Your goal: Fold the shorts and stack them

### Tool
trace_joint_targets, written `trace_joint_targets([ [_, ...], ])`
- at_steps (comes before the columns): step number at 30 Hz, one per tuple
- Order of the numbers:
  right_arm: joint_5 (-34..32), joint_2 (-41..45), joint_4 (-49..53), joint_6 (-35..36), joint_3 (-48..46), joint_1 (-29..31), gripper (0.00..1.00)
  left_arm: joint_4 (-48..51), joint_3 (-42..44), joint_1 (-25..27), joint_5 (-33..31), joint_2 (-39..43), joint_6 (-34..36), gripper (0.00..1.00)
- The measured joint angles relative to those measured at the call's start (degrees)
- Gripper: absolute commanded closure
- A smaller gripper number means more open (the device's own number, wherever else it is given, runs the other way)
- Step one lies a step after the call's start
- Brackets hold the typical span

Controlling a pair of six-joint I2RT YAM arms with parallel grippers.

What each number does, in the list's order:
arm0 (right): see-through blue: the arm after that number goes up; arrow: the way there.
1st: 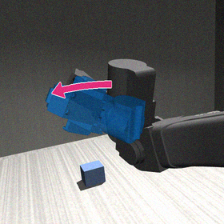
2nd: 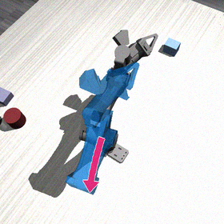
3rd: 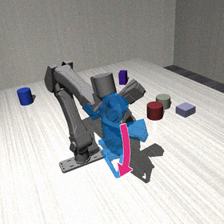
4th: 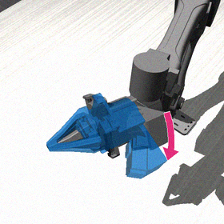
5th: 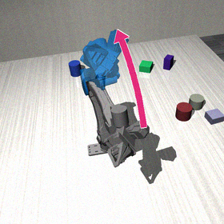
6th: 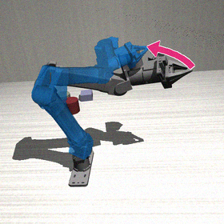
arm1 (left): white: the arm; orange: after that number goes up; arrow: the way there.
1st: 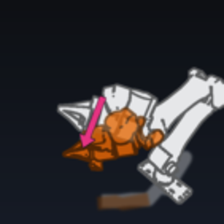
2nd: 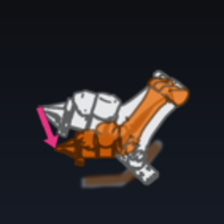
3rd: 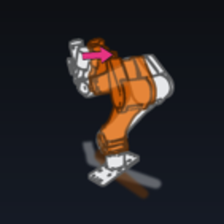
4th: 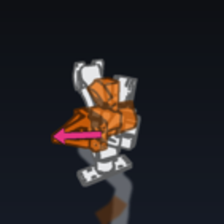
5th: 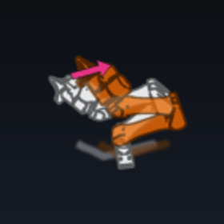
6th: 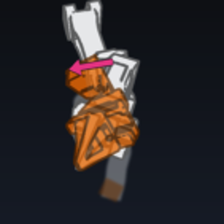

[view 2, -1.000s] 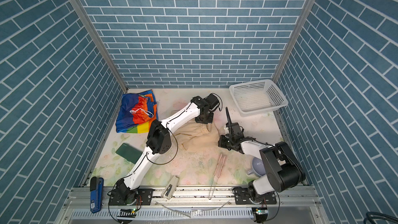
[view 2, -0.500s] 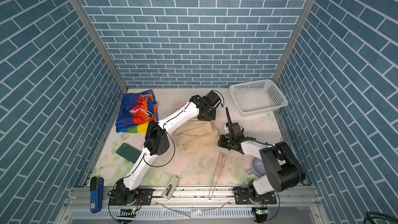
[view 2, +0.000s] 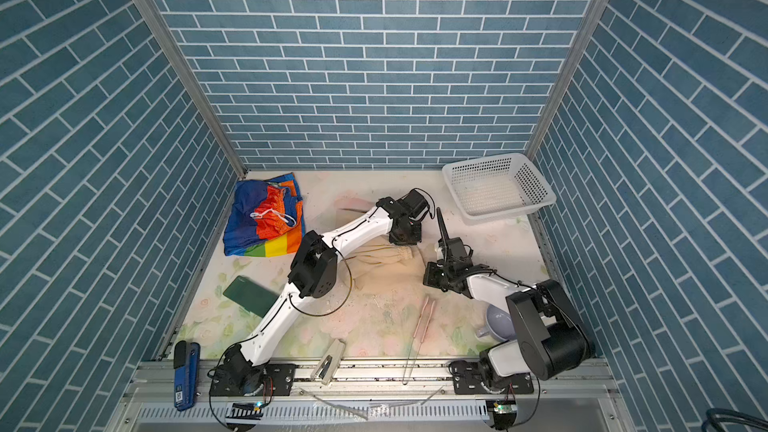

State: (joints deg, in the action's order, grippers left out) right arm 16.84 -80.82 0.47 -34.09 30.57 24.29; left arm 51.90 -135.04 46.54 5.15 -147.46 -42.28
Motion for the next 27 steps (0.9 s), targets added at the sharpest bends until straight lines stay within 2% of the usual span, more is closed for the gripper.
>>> trace_joint_targets([
  [3, -0.9, 4.68, 3.67, 0.0, 0.0, 0.0, 1.0, -0.7, 0.04, -0.02, 0.61, 0.0, -0.15, 0.69],
  [9, -1.6, 13.46, 8.31, -0.13, 1.05, -0.02, 1.0, -2.64, 0.5, -0.33, 2.54, 0.66, -0.28, 0.44],
  [13, -1.51, 13.73, 8.5, -0.46, 3.1, 0.83, 0.98, -3.69, 1.2, -1.27, 4.5, 3.34, -0.46, 0.33],
  [17, -1.95, 10.69, 8.07, -0.63, 6.49, 3.67, 0.98, -6.38, 4.24, -3.48, 6.62, 10.14, -0.74, 0.29],
  [20, -2.1, 6.1, 6.99, -0.63, 10.71, 6.6, 0.98, -10.25, 10.78, -5.92, 7.8, 18.49, -1.07, 0.32],
  [24, -1.66, -1.27, 3.87, -0.96, 16.79, 8.9, 0.98, -17.18, 23.58, -10.29, 8.02, 30.75, -2.08, 0.56],
  [27, -0.35, -7.15, 0.59, -2.03, 20.39, 9.55, 0.99, -22.05, 34.12, -14.19, 8.04, 37.64, -2.95, 0.67],
])
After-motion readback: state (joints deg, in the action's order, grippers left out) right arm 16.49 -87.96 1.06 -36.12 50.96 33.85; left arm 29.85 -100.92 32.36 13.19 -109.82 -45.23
